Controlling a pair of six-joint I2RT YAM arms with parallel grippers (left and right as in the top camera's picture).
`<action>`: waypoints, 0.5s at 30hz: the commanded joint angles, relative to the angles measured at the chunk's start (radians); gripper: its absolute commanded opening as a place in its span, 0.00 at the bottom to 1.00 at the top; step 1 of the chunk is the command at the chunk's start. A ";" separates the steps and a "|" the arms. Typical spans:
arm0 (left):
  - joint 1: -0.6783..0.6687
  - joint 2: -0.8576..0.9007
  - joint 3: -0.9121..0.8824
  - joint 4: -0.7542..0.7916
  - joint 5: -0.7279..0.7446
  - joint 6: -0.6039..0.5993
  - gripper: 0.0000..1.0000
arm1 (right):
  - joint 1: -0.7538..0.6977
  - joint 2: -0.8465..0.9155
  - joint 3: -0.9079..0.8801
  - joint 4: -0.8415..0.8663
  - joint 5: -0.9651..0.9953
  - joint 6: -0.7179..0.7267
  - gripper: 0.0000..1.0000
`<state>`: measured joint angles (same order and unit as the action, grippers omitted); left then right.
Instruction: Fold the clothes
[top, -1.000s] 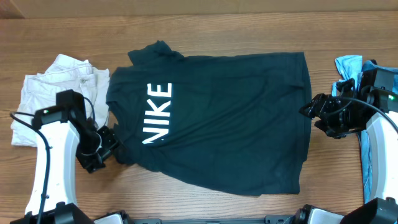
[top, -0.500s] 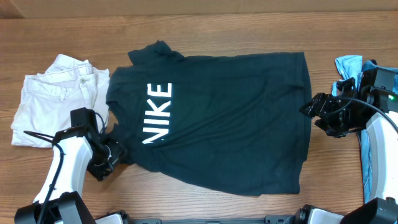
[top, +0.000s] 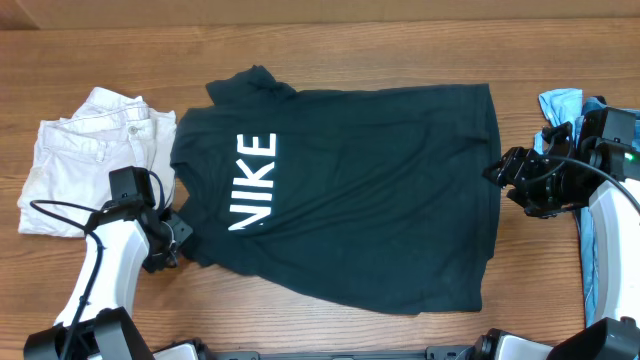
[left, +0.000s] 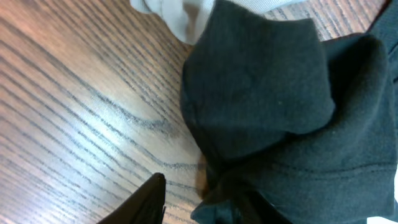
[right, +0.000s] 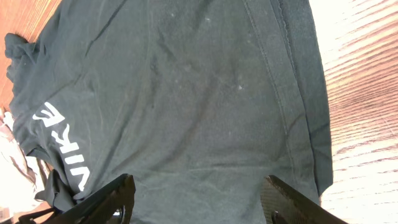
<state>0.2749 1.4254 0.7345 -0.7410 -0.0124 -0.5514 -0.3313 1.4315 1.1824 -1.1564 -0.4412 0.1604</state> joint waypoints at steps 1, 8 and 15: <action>-0.007 0.000 -0.041 0.028 0.018 0.049 0.27 | 0.003 -0.006 0.000 -0.002 -0.005 -0.005 0.69; -0.007 -0.015 0.004 -0.009 0.167 0.108 0.04 | 0.003 -0.006 0.000 -0.012 -0.003 -0.006 0.68; -0.007 -0.174 0.215 -0.224 0.215 0.169 0.04 | 0.003 -0.006 0.000 -0.055 0.078 -0.005 0.69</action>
<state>0.2749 1.3678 0.8051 -0.9005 0.1509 -0.4488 -0.3313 1.4315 1.1824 -1.1938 -0.4156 0.1600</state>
